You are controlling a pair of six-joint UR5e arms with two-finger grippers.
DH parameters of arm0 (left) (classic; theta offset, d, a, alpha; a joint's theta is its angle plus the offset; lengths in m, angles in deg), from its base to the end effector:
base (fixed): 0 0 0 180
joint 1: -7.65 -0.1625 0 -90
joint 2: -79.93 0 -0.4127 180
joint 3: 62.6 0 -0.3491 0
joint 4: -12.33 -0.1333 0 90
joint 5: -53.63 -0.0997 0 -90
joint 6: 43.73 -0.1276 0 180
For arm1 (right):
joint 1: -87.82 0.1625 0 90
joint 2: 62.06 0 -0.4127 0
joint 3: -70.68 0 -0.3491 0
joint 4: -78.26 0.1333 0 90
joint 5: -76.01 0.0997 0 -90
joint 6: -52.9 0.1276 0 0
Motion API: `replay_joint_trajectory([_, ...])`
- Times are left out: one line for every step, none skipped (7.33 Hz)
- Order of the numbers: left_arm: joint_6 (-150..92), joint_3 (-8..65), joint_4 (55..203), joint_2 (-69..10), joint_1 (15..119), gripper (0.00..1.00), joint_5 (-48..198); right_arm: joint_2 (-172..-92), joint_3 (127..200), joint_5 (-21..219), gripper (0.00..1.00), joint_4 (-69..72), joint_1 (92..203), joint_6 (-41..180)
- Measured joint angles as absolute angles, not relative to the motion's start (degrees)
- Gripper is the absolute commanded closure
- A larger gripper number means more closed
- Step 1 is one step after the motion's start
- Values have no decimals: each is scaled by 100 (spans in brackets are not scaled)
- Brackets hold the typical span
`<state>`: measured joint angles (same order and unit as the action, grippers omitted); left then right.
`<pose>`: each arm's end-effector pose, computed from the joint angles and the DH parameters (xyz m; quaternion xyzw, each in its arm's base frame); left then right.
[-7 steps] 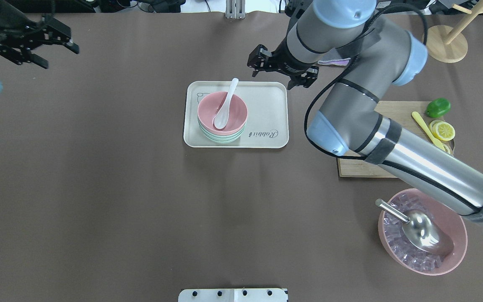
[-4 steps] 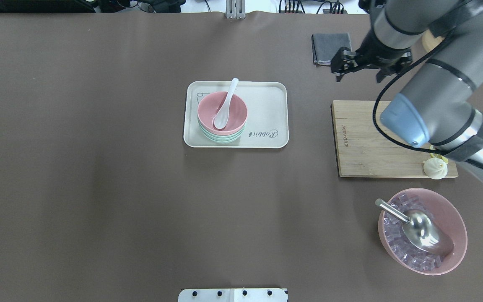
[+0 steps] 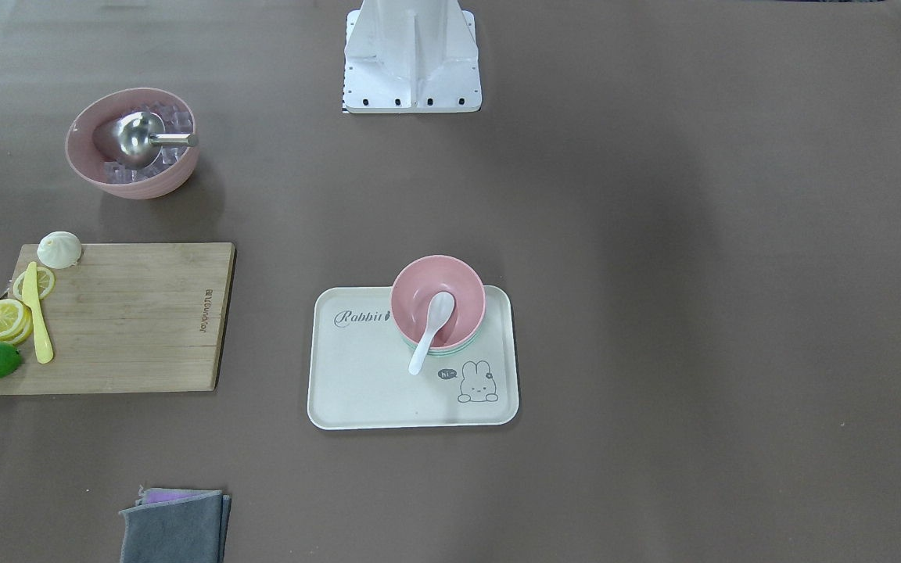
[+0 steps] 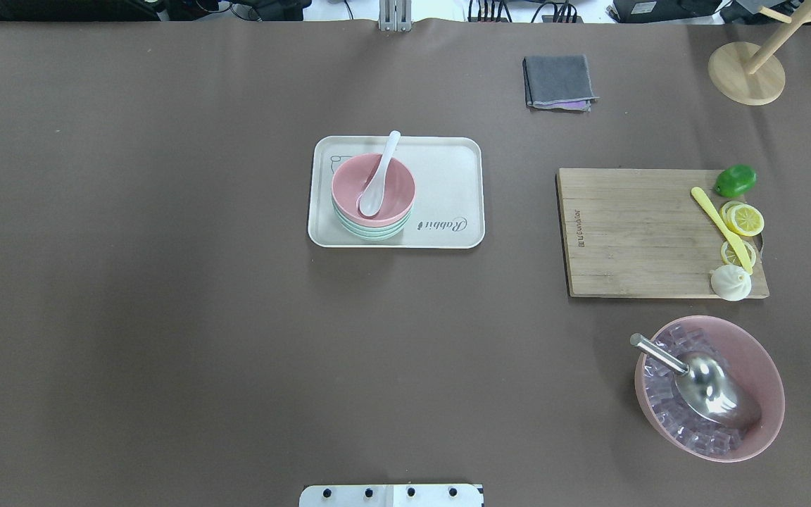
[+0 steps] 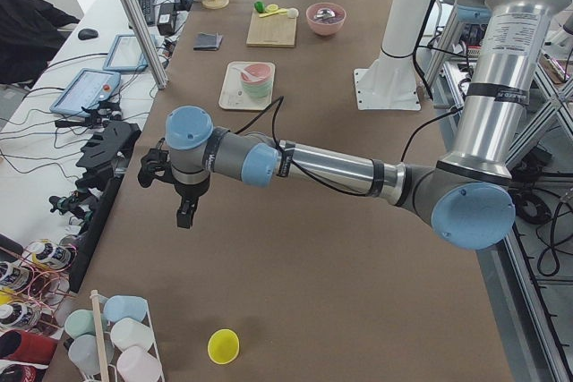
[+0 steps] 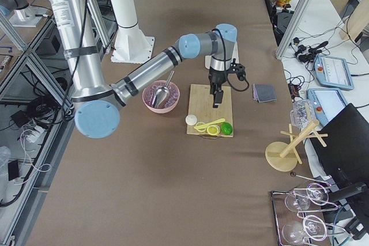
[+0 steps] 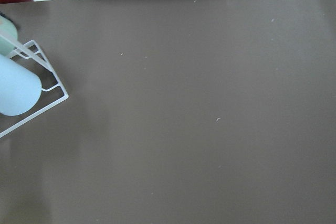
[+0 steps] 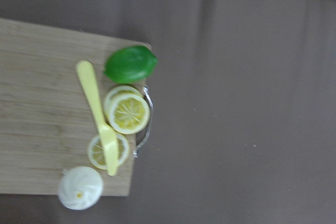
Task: Stack pink bowl on green and place spoon
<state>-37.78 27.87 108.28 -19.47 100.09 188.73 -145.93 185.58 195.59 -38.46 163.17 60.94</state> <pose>-0.0655 -0.5295 0.5693 0.1154 0.3836 -0.0143 0.9162 -0.0460 -0.4541 0.4960 -0.0145 -0.2573 -0.0653 0.9640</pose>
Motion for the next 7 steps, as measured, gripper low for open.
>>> replay_joint_trajectory([-3842,2848,10926,-1666,10089,2,18873,-15069,18561,19762,0,-3759,16771,5563])
replay_joint_trajectory([-3860,2870,11208,-1374,10120,2,18870,-15463,18522,20070,0,-3556,17125,5233])
replay_joint_trajectory([-3858,2834,11612,-1063,10122,2,18854,-15766,18439,20348,0,-3281,17382,5079])
replay_joint_trajectory([-3838,2765,11945,-797,10117,2,18846,-15969,18308,20536,0,-3024,17546,5015])
replay_joint_trajectory([-3818,2704,12112,-647,10113,2,18843,-16092,18125,20705,0,-2786,17646,4988])
replay_joint_trajectory([-3801,2669,12159,-595,10110,2,18837,-16147,17904,20816,0,-2546,17721,4983])
replay_joint_trajectory([-3690,2681,12160,-609,10103,2,18829,-16160,17712,20867,0,-2349,17774,4992])
